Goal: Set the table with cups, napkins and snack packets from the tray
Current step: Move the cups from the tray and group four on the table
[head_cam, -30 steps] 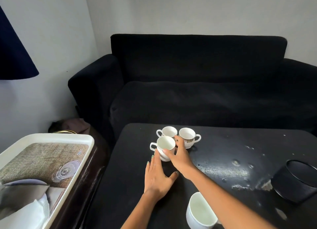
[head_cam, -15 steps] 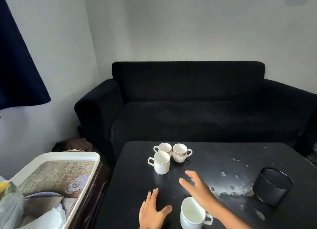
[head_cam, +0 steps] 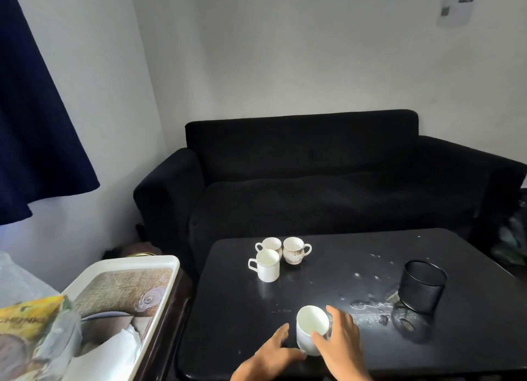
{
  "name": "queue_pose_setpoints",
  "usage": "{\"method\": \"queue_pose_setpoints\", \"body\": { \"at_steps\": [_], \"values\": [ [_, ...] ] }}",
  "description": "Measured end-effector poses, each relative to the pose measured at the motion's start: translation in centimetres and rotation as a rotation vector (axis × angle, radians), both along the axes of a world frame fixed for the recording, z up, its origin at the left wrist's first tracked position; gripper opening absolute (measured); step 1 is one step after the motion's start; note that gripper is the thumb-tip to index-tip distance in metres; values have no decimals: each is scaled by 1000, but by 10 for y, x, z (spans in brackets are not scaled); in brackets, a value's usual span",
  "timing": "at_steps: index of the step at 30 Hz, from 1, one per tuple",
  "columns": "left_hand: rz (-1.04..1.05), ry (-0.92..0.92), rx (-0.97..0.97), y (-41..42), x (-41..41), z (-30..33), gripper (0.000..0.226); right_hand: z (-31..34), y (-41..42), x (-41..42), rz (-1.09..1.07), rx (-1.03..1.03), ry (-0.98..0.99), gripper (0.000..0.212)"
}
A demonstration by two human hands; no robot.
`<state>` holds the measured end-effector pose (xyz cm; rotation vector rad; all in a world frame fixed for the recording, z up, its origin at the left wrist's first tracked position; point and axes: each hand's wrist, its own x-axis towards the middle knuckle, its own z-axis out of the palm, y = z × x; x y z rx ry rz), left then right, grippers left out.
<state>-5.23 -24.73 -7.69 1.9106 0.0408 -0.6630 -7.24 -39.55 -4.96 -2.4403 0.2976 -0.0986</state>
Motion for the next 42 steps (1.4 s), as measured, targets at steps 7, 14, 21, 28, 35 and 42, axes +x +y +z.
{"method": "queue_pose_setpoints", "body": {
  "at_steps": [7,14,21,28,35,42],
  "values": [
    [-148,-65,58,4,4,-8,104,-9,-2,5,-63,64,113,89],
    [-183,-72,69,4,3,-3,103,-27,-2,13,-72,237,156,97],
    [-219,-88,52,-1,5,-1,100,-39,-3,19,-117,411,80,101],
    [8,-227,193,-7,3,7,91,-52,3,35,-119,484,-4,105],
    [180,-358,558,11,28,-21,72,-66,13,62,-144,434,-119,104],
    [304,-458,702,7,55,-47,67,-79,23,91,-183,279,-184,95]
  ]
}}
